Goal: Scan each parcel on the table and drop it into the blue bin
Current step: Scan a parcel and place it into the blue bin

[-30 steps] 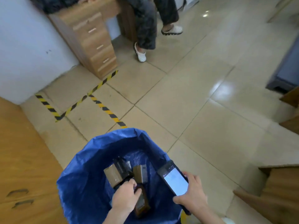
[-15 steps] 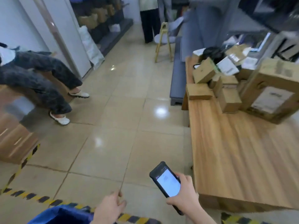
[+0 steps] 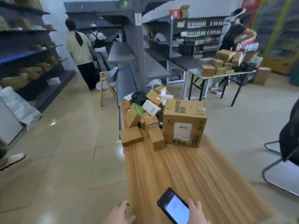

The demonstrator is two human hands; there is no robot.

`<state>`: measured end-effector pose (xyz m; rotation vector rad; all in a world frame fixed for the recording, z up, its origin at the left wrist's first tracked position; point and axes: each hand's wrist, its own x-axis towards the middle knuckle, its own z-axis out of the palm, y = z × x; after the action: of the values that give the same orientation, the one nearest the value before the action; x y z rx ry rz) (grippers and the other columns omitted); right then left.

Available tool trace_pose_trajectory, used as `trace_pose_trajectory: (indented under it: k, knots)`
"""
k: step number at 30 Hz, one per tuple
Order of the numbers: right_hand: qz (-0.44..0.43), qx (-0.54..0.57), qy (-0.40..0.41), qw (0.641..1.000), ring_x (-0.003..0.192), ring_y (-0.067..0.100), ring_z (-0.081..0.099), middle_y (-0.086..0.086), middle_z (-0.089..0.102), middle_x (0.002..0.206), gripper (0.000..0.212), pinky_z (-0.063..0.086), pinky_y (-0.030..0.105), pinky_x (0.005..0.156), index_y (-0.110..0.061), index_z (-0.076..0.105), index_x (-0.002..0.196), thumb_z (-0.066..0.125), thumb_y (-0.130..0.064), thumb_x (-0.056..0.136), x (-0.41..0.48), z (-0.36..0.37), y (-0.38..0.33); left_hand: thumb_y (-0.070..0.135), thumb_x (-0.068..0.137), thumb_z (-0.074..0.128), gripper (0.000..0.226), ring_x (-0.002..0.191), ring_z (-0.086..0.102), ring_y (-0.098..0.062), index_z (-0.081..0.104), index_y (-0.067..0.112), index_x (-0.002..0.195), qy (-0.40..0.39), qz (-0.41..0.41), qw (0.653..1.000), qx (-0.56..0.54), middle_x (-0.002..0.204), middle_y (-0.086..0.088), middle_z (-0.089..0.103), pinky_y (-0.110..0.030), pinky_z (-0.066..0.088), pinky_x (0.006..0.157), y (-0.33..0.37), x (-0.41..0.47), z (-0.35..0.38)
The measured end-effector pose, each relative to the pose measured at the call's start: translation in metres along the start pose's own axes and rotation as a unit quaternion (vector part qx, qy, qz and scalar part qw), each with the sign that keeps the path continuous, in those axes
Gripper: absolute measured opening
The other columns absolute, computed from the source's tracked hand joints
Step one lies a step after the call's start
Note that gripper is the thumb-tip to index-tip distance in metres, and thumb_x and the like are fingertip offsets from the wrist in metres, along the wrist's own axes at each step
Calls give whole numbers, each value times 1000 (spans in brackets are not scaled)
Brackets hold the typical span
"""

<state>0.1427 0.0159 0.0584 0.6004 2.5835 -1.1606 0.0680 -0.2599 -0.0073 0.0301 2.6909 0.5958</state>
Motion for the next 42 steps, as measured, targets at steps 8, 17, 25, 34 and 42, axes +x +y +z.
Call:
trace_pose_trajectory:
  k: [8,17,25,34,42]
  knots:
    - [51,38,61,996,125,8,37,-3,29,131,79,31,25,106,-30,31,139,66,-56,74,47,-32,32,59,83,60,64,108,53,-8,36,35,137,26,95,995,11,131,12,34,-22,47,86,86,90,-13]
    - [152,54,78,984,124,8,34,-5,24,132,105,35,37,107,-33,21,142,75,-62,57,121,-28,2,53,86,61,77,142,30,-24,23,31,149,98,160,980,65,157,-6,17,-34,40,107,161,231,-53]
    - [252,52,39,966,98,-1,38,-16,24,110,98,37,32,96,-42,22,134,64,-40,46,181,5,-23,64,81,59,90,147,-11,-38,12,37,152,-19,188,965,180,161,-14,-10,-59,9,117,194,333,-50]
    - [243,29,16,969,100,5,43,-13,27,115,102,36,36,94,-39,27,137,72,-37,45,205,11,-39,65,89,44,59,148,-2,-32,41,32,137,67,258,960,85,159,-5,8,-48,20,116,135,310,-30]
    - [219,-5,25,975,88,4,47,-12,27,116,97,35,33,90,-36,29,139,73,-32,52,207,20,-53,60,81,41,60,133,37,-9,33,42,138,46,215,970,-104,151,19,12,-26,42,100,61,281,-30]
